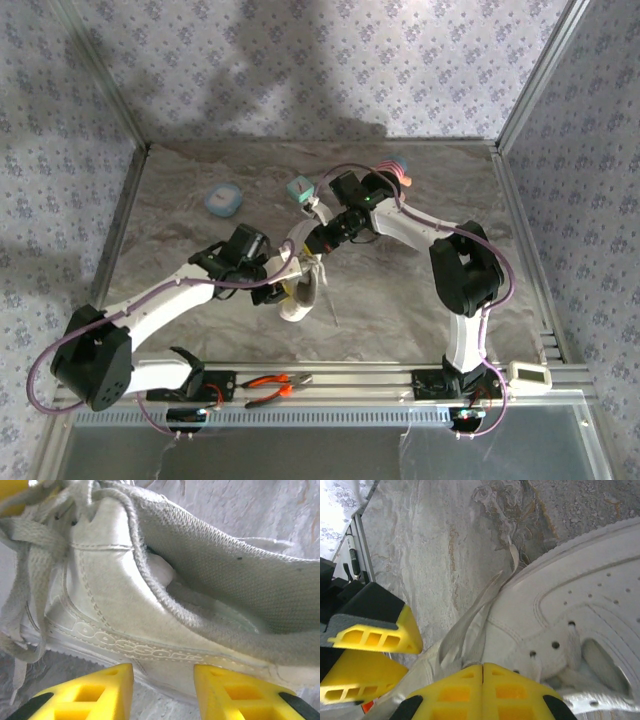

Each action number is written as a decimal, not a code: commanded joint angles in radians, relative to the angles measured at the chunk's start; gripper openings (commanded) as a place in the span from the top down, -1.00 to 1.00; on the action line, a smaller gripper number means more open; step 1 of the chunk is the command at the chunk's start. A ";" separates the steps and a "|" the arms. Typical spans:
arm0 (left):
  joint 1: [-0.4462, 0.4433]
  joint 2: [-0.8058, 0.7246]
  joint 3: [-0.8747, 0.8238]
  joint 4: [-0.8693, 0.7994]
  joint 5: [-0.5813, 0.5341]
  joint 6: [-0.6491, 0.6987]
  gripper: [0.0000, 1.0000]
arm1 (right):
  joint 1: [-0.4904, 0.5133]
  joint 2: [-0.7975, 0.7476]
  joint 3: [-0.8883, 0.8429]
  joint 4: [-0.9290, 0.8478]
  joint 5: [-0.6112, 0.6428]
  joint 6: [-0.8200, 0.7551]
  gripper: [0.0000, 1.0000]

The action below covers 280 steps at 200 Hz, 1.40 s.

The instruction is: Tie the shoes

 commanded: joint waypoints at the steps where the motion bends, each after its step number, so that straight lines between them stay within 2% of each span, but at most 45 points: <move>1: -0.023 0.029 -0.011 -0.005 0.037 -0.047 0.23 | -0.006 0.008 0.021 -0.045 -0.014 -0.029 1.00; 26: 0.050 0.035 0.008 -0.046 0.004 -0.001 0.22 | -0.006 0.009 0.030 -0.048 -0.017 -0.033 1.00; 78: 0.263 -0.006 0.033 -0.130 0.038 0.262 0.18 | -0.007 0.017 0.044 -0.057 -0.019 -0.038 1.00; 86: 0.299 -0.012 0.026 -0.113 0.060 0.308 0.13 | -0.006 0.018 0.046 -0.057 -0.018 -0.037 1.00; 100: 0.339 -0.017 -0.005 -0.037 0.048 0.378 -0.11 | -0.006 0.021 0.051 -0.059 -0.017 -0.035 1.00; 123: 0.386 0.031 -0.002 0.038 0.072 0.491 -0.17 | -0.005 0.024 0.054 -0.062 -0.012 -0.031 1.00; 156: 0.381 0.175 0.075 0.062 0.128 0.534 -0.15 | -0.007 0.029 0.060 -0.056 -0.006 -0.014 1.00; 202: 0.337 0.322 0.120 0.165 0.123 0.564 -0.14 | -0.006 0.040 0.071 -0.037 0.004 0.012 1.00; 280: 0.313 0.415 0.170 0.183 0.205 0.602 -0.12 | -0.010 0.037 0.053 -0.024 0.035 0.037 1.00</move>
